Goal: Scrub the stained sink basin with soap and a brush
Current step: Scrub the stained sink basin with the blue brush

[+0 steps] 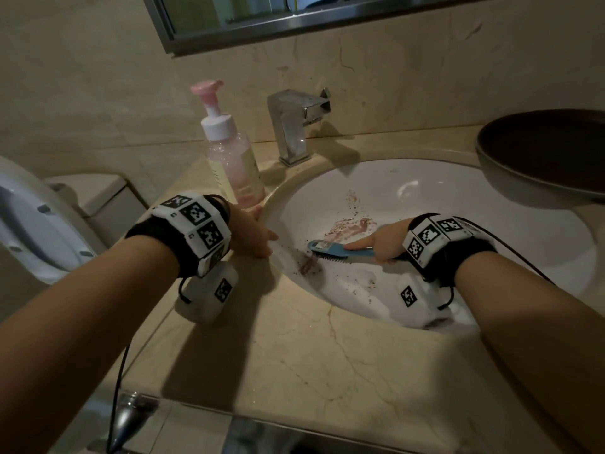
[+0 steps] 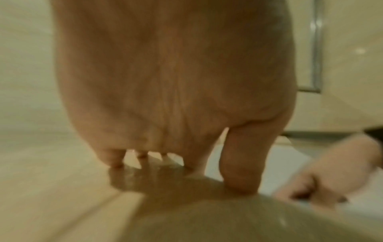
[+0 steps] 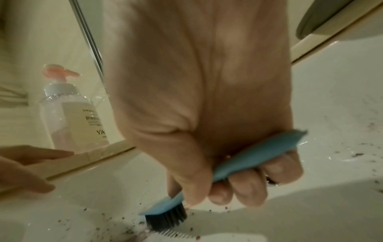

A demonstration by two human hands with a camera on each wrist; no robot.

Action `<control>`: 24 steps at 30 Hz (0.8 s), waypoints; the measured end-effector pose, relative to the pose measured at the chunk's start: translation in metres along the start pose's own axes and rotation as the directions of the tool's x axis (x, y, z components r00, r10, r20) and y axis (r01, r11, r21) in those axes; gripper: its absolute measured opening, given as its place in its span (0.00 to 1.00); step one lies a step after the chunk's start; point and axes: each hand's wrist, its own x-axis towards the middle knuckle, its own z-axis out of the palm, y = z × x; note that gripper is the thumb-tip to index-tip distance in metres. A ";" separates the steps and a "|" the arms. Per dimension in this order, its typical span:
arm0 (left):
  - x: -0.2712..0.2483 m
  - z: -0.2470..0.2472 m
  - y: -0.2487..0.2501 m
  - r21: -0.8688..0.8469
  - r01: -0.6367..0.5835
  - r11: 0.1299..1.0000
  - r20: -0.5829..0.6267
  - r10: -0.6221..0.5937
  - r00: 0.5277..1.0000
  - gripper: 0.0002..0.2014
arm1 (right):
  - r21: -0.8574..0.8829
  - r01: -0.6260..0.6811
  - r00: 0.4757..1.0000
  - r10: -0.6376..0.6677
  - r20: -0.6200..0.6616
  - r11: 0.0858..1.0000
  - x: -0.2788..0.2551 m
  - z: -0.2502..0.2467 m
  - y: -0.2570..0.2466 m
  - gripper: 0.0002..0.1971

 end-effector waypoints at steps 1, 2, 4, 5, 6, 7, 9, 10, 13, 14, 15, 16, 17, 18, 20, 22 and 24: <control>-0.002 0.000 -0.001 0.028 -0.051 0.998 0.019 0.051 0.999 0.30 | -0.014 -0.008 1.000 0.008 -0.008 1.000 0.001 0.000 0.000 0.35; -0.005 -0.002 -0.002 0.037 -0.084 0.996 0.020 0.083 0.996 0.29 | -0.008 -0.012 1.000 0.012 -0.011 1.000 0.001 0.000 0.000 0.34; -0.015 -0.006 -0.004 0.128 -0.094 0.987 0.056 0.087 0.995 0.24 | 0.016 -0.005 1.000 0.005 -0.009 1.000 0.000 0.000 0.000 0.34; -0.020 -0.007 -0.005 0.161 -0.091 0.983 0.058 0.083 0.995 0.22 | 0.028 -0.001 1.000 0.001 -0.012 1.000 0.000 0.001 0.000 0.34; -0.023 -0.008 -0.006 0.196 -0.114 0.974 0.054 0.105 0.993 0.20 | 0.039 0.003 1.000 -0.002 -0.018 0.999 0.000 0.001 -0.001 0.34; -0.024 -0.008 -0.005 0.209 -0.153 0.966 0.021 0.152 0.988 0.17 | 0.050 0.005 1.000 -0.004 -0.029 0.999 0.001 0.001 -0.002 0.34; -0.026 -0.008 -0.002 0.221 -0.208 0.953 0.001 0.213 0.977 0.13 | 0.054 0.017 0.999 -0.014 -0.047 0.998 -0.001 0.001 -0.003 0.34; -0.026 -0.008 -0.001 0.213 -0.218 0.952 0.003 0.223 0.975 0.12 | 0.053 0.020 0.999 -0.017 -0.051 0.998 -0.001 0.001 -0.004 0.34; -0.021 -0.005 0.002 0.230 -0.203 0.952 0.017 0.205 0.979 0.12 | 0.063 0.030 0.997 -0.026 -0.067 0.998 -0.002 0.002 -0.005 0.34; -0.019 -0.003 0.002 0.256 -0.189 0.948 0.004 0.194 0.981 0.12 | 0.067 0.031 0.997 -0.026 -0.071 0.997 -0.001 0.003 -0.004 0.33; -0.015 0.000 0.000 0.270 -0.162 0.949 -0.019 0.174 0.985 0.12 | 0.072 0.033 0.997 -0.027 -0.073 0.997 -0.001 0.003 -0.004 0.33; -0.013 0.002 -0.001 0.276 -0.139 0.951 -0.042 0.156 0.987 0.13 | 0.081 0.033 0.997 -0.028 -0.070 0.996 -0.001 0.003 -0.003 0.33; -0.012 0.002 -0.002 0.268 -0.123 0.956 -0.061 0.144 0.988 0.12 | 0.086 0.034 0.997 -0.028 -0.069 0.996 -0.001 0.004 -0.002 0.33; -0.011 0.002 -0.002 0.254 -0.116 0.960 -0.076 0.140 0.987 0.12 | 0.081 0.030 0.997 -0.025 -0.068 0.996 -0.001 0.004 -0.002 0.33; -0.012 -0.002 -0.003 0.210 -0.107 0.972 -0.079 0.126 0.989 0.10 | 0.050 0.027 0.997 -0.023 -0.079 0.998 -0.001 0.004 -0.004 0.33; -0.012 -0.003 -0.003 0.175 -0.098 0.980 -0.076 0.113 0.991 0.13 | 0.038 0.022 0.996 -0.018 -0.083 0.999 0.000 0.004 -0.004 0.33; -0.010 -0.003 -0.004 0.142 -0.097 0.985 -0.075 0.109 0.991 0.14 | 0.075 0.028 0.995 -0.021 -0.098 0.997 0.000 0.004 -0.003 0.33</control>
